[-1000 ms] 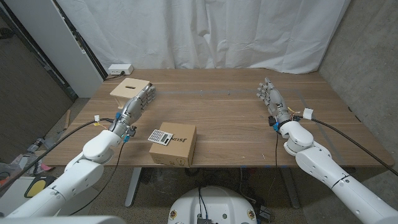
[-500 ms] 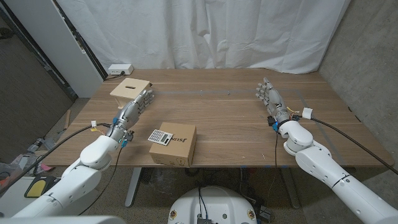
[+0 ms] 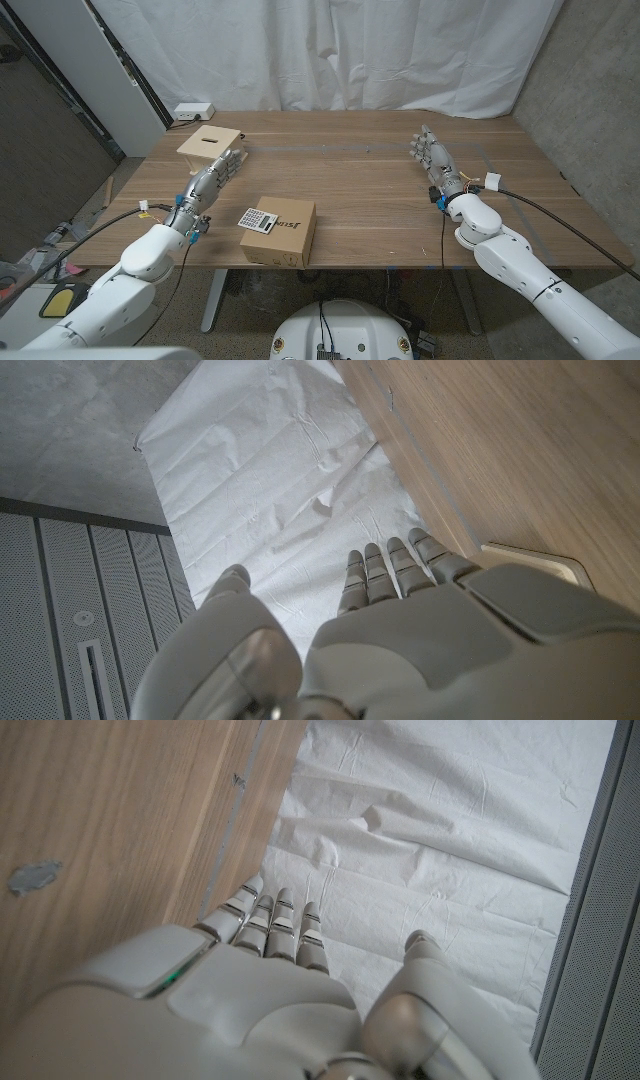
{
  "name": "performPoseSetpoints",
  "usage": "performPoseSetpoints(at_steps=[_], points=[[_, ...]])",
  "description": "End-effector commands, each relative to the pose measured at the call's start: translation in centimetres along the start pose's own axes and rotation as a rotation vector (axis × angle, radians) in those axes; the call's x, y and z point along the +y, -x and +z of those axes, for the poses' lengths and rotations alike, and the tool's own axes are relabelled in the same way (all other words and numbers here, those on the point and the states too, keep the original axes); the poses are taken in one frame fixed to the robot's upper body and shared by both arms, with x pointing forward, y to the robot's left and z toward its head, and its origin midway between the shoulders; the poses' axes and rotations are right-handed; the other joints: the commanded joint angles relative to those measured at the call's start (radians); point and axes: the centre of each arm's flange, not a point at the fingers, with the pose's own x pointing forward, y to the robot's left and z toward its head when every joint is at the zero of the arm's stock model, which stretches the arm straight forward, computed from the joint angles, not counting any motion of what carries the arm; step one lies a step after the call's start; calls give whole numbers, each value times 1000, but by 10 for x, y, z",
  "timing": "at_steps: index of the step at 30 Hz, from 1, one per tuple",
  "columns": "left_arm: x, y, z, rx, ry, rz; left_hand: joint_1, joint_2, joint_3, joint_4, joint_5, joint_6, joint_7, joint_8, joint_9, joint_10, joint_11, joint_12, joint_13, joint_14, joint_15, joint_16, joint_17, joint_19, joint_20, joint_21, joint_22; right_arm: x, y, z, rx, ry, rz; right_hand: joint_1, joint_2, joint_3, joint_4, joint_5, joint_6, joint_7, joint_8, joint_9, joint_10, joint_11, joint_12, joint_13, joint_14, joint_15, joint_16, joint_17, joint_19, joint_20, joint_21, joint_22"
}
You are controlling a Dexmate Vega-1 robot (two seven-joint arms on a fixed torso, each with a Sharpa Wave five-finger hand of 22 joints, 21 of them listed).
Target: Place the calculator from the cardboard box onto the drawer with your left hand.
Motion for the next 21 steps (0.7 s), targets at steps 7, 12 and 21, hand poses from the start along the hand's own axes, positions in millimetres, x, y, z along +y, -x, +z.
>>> performPoseSetpoints(at_steps=[7,12,21], points=[[6,29,8,64,-18,22,16,-1,1,-10,9,10,-1,9,5,19,6,5,6,19,-1,10,3,16,-11,9,5,4,1,1,0,0,3,4,9,1,-4,5,8,-1,6,3,7,-3,4,6,10,-4,-1,4,9,1,-4,6],[7,34,8,73,-27,28,20,-1,1,-12,9,14,0,9,5,22,2,4,6,25,0,11,3,21,-9,9,5,5,1,1,-2,-2,4,4,10,1,-4,5,9,-1,6,3,8,-2,5,6,10,-4,-1,4,9,1,-5,6],[7,44,2,62,-83,64,31,-2,1,-19,10,29,-7,12,5,39,-1,7,6,40,-8,12,3,26,-10,8,5,8,3,0,0,-1,3,4,10,0,-5,5,8,-1,6,3,8,-2,4,6,10,-3,-1,4,10,1,-5,6]])
